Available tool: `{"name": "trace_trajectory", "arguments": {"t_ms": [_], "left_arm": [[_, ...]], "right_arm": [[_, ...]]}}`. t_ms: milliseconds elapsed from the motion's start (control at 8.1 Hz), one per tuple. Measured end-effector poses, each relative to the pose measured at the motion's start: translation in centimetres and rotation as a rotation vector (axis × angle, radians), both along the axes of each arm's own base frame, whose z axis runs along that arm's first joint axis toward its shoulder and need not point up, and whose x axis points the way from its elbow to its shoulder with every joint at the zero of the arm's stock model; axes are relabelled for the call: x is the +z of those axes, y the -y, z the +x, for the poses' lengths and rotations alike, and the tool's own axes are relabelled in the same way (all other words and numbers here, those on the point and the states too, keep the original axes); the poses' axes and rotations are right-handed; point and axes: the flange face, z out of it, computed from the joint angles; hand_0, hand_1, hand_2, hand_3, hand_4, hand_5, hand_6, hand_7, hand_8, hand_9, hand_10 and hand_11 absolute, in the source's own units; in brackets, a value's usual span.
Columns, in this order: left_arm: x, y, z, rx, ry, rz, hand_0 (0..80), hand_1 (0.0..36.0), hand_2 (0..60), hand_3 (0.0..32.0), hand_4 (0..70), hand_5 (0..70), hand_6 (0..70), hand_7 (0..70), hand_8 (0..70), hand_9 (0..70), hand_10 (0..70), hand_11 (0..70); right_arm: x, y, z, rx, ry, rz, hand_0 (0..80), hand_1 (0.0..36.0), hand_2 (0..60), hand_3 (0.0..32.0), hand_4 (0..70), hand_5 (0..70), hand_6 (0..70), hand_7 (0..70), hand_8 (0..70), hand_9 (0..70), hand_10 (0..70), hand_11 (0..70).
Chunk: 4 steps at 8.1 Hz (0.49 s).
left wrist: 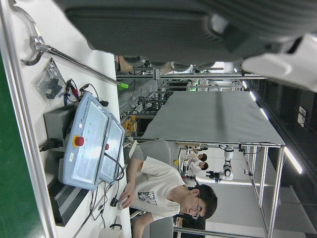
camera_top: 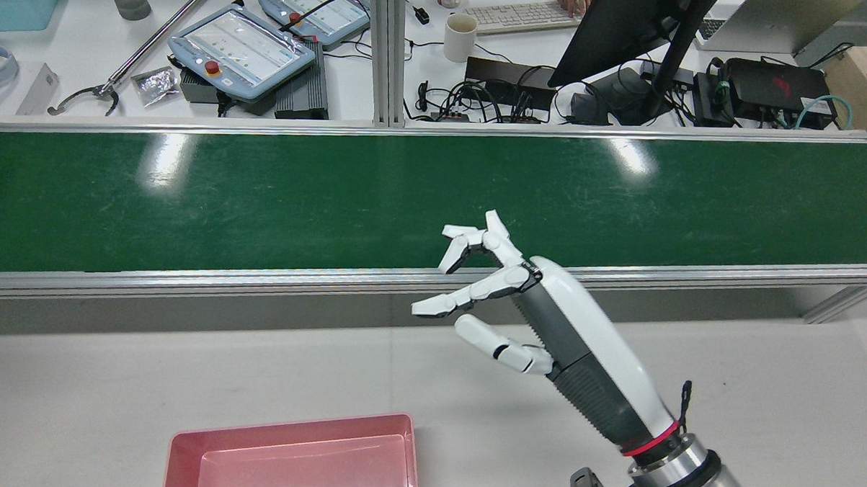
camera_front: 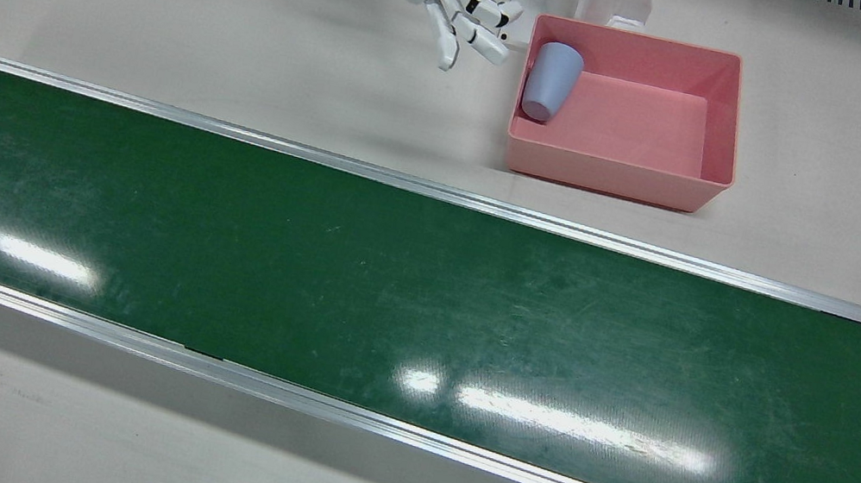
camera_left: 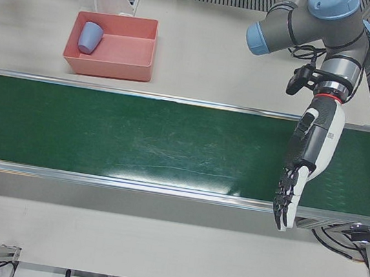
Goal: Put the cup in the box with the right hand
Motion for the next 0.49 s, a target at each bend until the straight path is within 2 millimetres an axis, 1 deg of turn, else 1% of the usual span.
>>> {"name": "trace_trajectory", "arguments": {"t_ms": [123, 247, 370, 494], "left_arm": [[0.0, 0.0, 0.0, 0.000, 0.000, 0.000, 0.0, 0.0, 0.0, 0.0, 0.0, 0.0, 0.0, 0.0, 0.0, 0.0, 0.0, 0.0], [0.0, 0.0, 0.0, 0.000, 0.000, 0.000, 0.0, 0.0, 0.0, 0.0, 0.0, 0.0, 0.0, 0.0, 0.0, 0.0, 0.0, 0.0], [0.0, 0.0, 0.0, 0.000, 0.000, 0.000, 0.0, 0.0, 0.0, 0.0, 0.0, 0.0, 0.0, 0.0, 0.0, 0.0, 0.0, 0.0], [0.0, 0.0, 0.0, 0.000, 0.000, 0.000, 0.0, 0.0, 0.0, 0.0, 0.0, 0.0, 0.0, 0.0, 0.0, 0.0, 0.0, 0.0]], "right_arm": [[-0.3, 1.7, 4.1, 0.056, 0.022, 0.005, 11.1, 0.0, 3.1, 0.0, 66.2, 0.0, 10.5, 51.9, 10.1, 22.4, 1.7, 1.0], [0.0, 3.2, 7.1, 0.098, 0.047, 0.000, 26.8, 0.0, 2.9, 0.0, 70.0, 0.0, 11.5, 54.9, 11.0, 23.5, 3.2, 3.5], [1.0, 4.7, 9.2, 0.118, 0.062, -0.021, 38.2, 0.0, 13.3, 0.0, 69.0, 0.1, 12.4, 57.2, 11.9, 24.6, 4.8, 6.2], [2.6, 6.8, 11.0, 0.131, 0.079, -0.044, 40.0, 1.1, 16.8, 0.0, 70.0, 0.6, 12.9, 58.7, 12.2, 25.4, 5.4, 7.2]]}}
